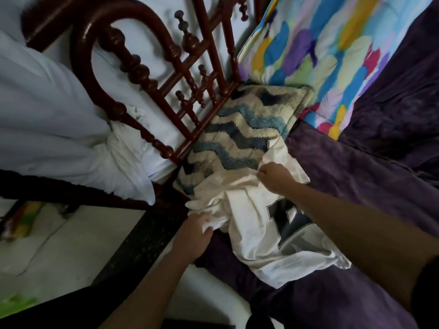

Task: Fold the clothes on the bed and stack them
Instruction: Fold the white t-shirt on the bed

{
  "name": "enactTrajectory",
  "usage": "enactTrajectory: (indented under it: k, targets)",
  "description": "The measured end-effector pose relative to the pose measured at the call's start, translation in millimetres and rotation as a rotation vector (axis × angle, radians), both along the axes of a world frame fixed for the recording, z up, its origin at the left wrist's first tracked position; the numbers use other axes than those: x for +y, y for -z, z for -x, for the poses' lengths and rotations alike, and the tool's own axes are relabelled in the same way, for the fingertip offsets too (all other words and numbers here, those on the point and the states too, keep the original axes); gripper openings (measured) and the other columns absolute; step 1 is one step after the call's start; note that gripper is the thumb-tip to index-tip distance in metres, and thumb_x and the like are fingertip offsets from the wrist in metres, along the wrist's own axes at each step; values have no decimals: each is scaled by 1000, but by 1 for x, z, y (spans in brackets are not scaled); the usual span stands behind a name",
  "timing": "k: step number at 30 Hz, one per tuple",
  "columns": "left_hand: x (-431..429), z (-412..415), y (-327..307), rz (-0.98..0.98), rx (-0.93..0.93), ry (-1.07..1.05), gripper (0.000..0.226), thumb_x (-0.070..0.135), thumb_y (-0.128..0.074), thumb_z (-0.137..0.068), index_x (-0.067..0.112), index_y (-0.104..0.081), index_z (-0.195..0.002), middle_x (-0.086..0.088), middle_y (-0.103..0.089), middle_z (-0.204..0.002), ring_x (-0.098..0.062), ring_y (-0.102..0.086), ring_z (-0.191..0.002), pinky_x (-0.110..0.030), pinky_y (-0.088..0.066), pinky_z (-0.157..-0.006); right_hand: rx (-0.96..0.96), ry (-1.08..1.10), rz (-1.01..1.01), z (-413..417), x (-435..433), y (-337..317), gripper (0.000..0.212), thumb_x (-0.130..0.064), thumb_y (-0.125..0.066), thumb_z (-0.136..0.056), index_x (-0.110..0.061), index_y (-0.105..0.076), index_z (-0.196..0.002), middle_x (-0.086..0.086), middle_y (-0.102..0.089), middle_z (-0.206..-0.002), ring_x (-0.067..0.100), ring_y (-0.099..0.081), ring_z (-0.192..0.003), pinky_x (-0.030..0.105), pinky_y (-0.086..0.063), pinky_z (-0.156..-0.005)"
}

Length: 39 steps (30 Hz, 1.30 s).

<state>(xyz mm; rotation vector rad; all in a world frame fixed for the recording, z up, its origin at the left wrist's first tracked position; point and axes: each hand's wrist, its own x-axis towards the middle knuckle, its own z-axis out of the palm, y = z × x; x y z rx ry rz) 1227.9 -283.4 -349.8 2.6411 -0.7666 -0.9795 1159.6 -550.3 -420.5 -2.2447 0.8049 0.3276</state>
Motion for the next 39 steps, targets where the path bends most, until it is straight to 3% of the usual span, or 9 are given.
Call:
enactTrajectory:
  k: [2,7,12,17,20,23,32,36,39]
  targets:
    - [-24,-12,2,69,-111,-20,35,19,-55,-92,11,-53,-126,-9,-51,-126,-25,-48,-119,-34,-41,-98,-117,33,-44,38,-1,-22,27,-30,-44,-90,-17,-53,-68,7,-59,-74,32,-59,-79,33,-37,-64]
    - [-86,-29,20,-62,-195,261,67,34,-61,-87,27,-30,-146,-5,-24,-153,-28,-25,-139,-45,-34,-108,-375,28,-86,137,4,-85,32,-40,-37,-78,-17,-57,-72,-8,-55,-69,19,-53,-66,36,-43,-64]
    - [-94,27,41,-362,55,575,15,27,-46,-93,24,-59,-99,-4,-61,-106,-22,-52,-85,-32,-39,-80,-496,263,-210,185,6,-125,21,-17,-44,-79,-14,-45,-58,-11,-44,-54,3,-38,-52,21,-34,-51]
    - [-74,60,25,-309,347,426,18,40,-47,-94,22,-48,-91,3,-49,-81,-21,-54,-83,-29,-37,-67,-471,403,-368,207,5,-144,33,-28,-48,-81,-1,-54,-62,-7,-46,-58,6,-42,-58,27,-35,-57]
    - [-86,47,-14,-310,387,341,30,43,-50,-94,15,-63,-95,-1,-55,-78,-23,-60,-86,-27,-40,-70,-303,436,-291,216,-3,-159,37,-42,-74,-75,-16,-56,-55,-12,-48,-54,1,-44,-54,23,-35,-53]
    - [-100,18,-68,-119,334,271,17,30,-63,-90,14,-64,-93,-4,-64,-95,-20,-61,-91,-25,-43,-72,-199,404,-118,223,-7,-182,41,-30,-81,-73,-22,-51,-46,-14,-41,-45,1,-40,-51,26,-32,-52]
    - [-151,-10,-253,748,121,289,16,18,-67,-87,9,-58,-78,-9,-58,-70,-14,-53,-64,-18,-41,-53,-708,640,365,249,16,-333,11,-21,-65,-90,-19,-69,-81,-7,-66,-77,-3,-54,-66,15,-43,-61]
    - [-174,12,-314,984,-274,501,36,27,-67,-88,13,-38,-70,0,-40,-60,-12,-38,-54,-29,-27,-53,-756,719,568,275,30,-403,9,-25,-62,-92,-23,-68,-85,-12,-64,-80,-7,-56,-72,10,-41,-61]
    - [-187,30,-356,1090,-539,603,37,41,-61,-90,17,-36,-77,-6,-50,-61,-33,-54,-64,-38,-36,-59,-748,774,593,304,47,-452,11,-30,-64,-90,-25,-69,-82,-9,-66,-80,-2,-58,-69,11,-43,-58]
